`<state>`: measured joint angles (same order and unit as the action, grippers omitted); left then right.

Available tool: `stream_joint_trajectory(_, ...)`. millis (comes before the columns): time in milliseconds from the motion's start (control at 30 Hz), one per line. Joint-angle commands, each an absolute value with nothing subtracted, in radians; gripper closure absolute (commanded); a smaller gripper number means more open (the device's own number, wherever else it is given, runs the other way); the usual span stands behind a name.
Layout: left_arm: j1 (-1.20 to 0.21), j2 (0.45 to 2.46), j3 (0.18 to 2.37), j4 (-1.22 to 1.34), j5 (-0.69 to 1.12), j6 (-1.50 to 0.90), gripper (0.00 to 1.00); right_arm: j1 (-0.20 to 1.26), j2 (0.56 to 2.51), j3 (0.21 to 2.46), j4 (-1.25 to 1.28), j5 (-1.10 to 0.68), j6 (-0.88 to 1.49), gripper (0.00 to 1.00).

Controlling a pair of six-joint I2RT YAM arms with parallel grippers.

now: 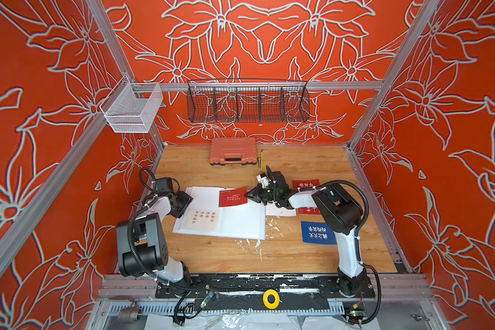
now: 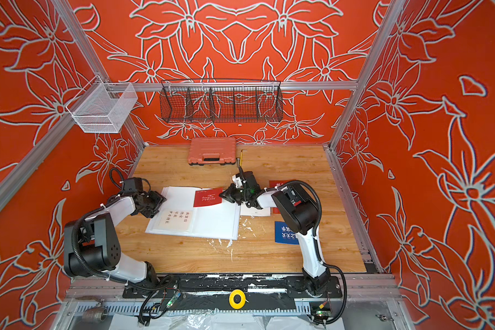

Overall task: Place the photos into the photo albums
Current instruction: Insert the photo into the photo album.

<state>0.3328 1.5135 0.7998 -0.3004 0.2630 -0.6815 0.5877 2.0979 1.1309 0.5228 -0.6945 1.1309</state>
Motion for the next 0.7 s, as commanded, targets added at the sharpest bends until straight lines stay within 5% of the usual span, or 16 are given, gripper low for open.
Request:
stream_joint_trajectory(0, 0.335, 1.524, 0.787, -0.295, 0.265, -0.696, 0.37, 0.615, 2.118, 1.150, 0.559, -0.685, 1.145, 1.00)
stream_joint_trajectory(667, 0.336, 1.515, 0.742, -0.270, 0.295, -0.704, 0.37, 0.730, 2.205, 1.251, 0.596, -0.526, 1.244, 1.00)
